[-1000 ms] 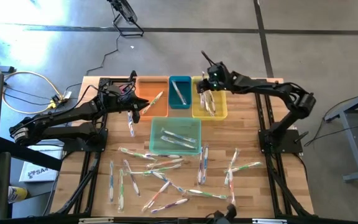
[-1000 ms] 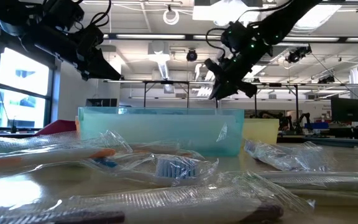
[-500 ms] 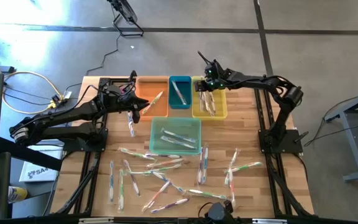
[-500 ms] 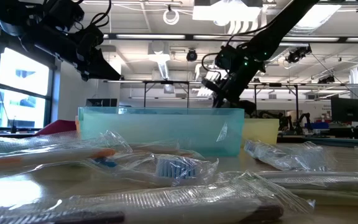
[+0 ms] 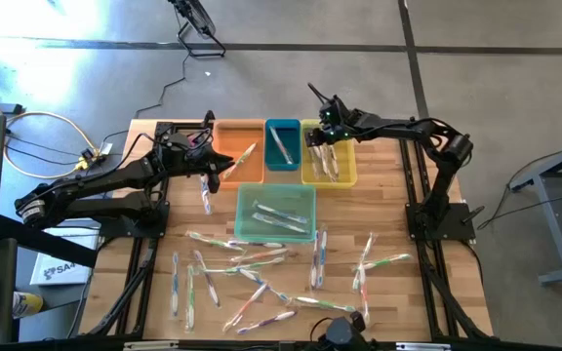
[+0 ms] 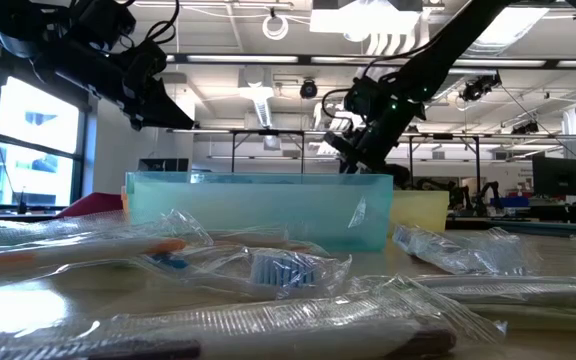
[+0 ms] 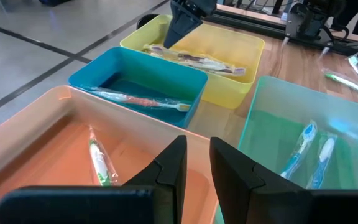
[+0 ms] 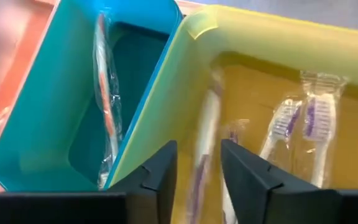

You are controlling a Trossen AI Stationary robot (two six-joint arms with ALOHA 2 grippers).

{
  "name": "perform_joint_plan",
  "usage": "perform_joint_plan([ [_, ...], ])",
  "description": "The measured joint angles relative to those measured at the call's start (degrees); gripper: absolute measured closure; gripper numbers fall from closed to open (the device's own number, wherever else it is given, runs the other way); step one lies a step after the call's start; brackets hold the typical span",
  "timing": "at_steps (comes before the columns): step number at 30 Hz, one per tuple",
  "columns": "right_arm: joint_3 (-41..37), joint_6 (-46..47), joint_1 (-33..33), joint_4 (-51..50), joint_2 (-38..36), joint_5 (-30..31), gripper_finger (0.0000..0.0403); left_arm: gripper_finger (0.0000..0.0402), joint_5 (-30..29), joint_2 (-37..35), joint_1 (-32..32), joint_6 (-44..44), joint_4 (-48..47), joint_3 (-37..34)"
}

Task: Pick & Place Toothbrushes
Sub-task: Put the orange toothbrush into the blue bin

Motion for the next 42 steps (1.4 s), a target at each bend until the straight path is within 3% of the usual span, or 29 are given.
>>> perform_joint_plan([
  [8, 0.0, -3.4, 0.0, -1.0, -2.3, -2.3, 0.0269, 0.0333, 0.0, 0.0, 0.0, 0.0, 0.0, 0.0],
  [21, 0.0, -14.5, 4.8, -1.2, -13.6, -2.2, 0.0394, 0.0333, -0.2, 0.0, 0.0, 0.0, -0.4, 0.0],
  [36, 0.0, -18.0, 8.5, 2.7, -13.7, -1.9, 0.0392, 0.0333, -0.2, 0.0, 0.0, -0.1, -0.4, 0.0],
  [42, 0.0, -21.4, 11.5, 3.7, -13.7, 4.2, 0.0392, 0.0333, 0.0, 0.0, 0.0, -2.1, -0.4, 0.0],
])
